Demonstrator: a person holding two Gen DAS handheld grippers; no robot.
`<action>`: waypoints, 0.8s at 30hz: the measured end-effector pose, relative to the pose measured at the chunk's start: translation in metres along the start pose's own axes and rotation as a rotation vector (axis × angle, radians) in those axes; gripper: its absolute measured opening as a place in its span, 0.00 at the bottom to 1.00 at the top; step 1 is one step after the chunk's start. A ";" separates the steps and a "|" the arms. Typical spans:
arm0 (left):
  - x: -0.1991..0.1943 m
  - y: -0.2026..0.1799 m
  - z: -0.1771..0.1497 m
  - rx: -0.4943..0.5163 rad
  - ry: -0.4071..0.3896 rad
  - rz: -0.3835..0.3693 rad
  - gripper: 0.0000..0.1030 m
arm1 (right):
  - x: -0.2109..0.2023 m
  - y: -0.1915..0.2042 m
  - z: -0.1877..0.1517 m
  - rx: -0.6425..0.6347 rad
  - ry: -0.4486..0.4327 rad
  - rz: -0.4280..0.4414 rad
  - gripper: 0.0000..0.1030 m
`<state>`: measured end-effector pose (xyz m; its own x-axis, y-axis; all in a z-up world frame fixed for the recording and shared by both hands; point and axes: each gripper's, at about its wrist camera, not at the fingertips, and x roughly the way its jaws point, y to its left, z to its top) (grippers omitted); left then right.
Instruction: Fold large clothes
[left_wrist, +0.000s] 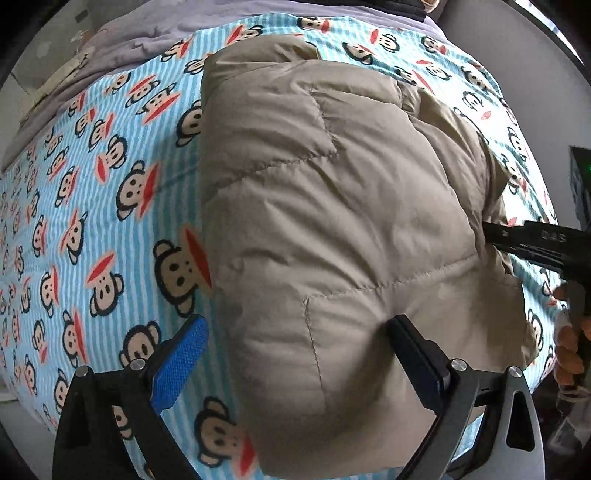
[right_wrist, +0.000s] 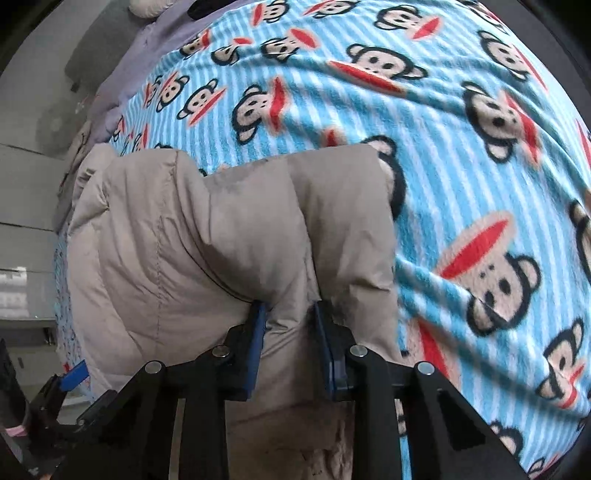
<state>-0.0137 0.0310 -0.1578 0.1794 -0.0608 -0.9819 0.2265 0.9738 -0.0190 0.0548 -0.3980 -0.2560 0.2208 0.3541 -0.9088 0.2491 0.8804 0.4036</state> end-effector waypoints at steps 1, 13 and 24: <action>0.000 0.001 0.000 -0.006 0.002 -0.002 0.96 | -0.004 -0.002 -0.002 0.013 0.002 0.007 0.30; 0.000 0.002 -0.001 -0.004 0.006 0.002 0.96 | -0.029 -0.003 -0.047 0.002 0.020 0.035 0.44; -0.002 0.004 0.000 -0.023 0.024 -0.006 0.96 | -0.020 -0.008 -0.047 0.026 0.039 0.050 0.49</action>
<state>-0.0134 0.0352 -0.1561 0.1551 -0.0616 -0.9860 0.2052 0.9783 -0.0288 0.0038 -0.3972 -0.2458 0.1967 0.4104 -0.8904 0.2629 0.8529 0.4511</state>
